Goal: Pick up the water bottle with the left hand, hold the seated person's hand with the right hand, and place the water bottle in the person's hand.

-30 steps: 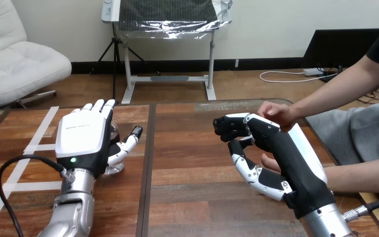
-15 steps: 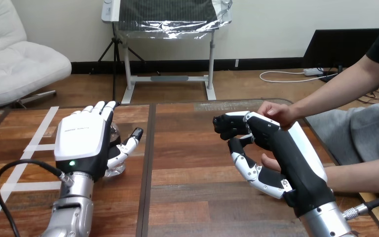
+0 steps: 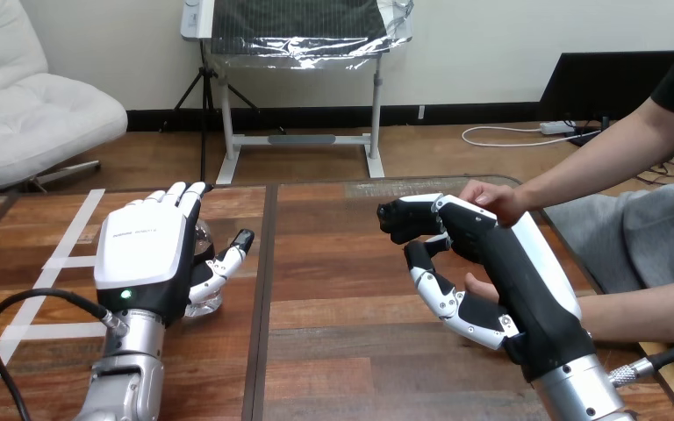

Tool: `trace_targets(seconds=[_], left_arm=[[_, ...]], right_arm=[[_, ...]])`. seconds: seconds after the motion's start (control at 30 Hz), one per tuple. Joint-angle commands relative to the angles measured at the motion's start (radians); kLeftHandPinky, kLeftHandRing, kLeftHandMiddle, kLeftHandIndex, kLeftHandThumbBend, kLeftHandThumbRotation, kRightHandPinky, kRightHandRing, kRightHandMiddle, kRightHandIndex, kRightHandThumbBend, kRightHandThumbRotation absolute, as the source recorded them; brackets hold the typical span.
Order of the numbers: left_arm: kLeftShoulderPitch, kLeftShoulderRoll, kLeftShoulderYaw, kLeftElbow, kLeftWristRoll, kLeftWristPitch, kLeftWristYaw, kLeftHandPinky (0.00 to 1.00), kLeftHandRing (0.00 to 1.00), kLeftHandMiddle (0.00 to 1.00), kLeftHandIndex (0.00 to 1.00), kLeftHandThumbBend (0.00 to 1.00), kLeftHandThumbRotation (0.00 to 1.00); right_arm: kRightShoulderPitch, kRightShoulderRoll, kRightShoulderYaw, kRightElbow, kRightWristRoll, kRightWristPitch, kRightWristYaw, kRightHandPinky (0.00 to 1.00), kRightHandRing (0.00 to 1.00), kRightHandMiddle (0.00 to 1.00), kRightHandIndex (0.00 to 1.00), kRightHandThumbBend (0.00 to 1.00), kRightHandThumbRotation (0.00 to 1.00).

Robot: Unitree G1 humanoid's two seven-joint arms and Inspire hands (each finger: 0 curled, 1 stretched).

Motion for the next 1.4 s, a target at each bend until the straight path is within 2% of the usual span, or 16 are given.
trace_targets(seconds=[0.0,0.43,1.37], left_arm=[[0.008,0.02,0.014,-0.05,0.007,-0.002,0.004,0.81,0.85,0.87,0.86,0.5,1.0],[0.046,0.029,0.016,-0.12,0.023,0.027,-0.022,0.81,0.85,0.87,0.87,0.49,1.0],[0.111,0.034,0.036,-0.219,0.037,0.024,-0.034,0.8,0.85,0.87,0.87,0.5,1.0]], right_arm=[[-0.069,-0.003,-0.005,-0.021,0.003,-0.01,-0.007,0.55,0.68,0.69,0.68,0.16,0.0],[-0.074,-0.004,-0.005,-0.014,0.007,-0.016,-0.005,0.55,0.67,0.69,0.68,0.16,0.0],[-0.075,-0.006,-0.007,-0.019,0.004,-0.009,-0.005,0.55,0.67,0.69,0.68,0.15,0.0]])
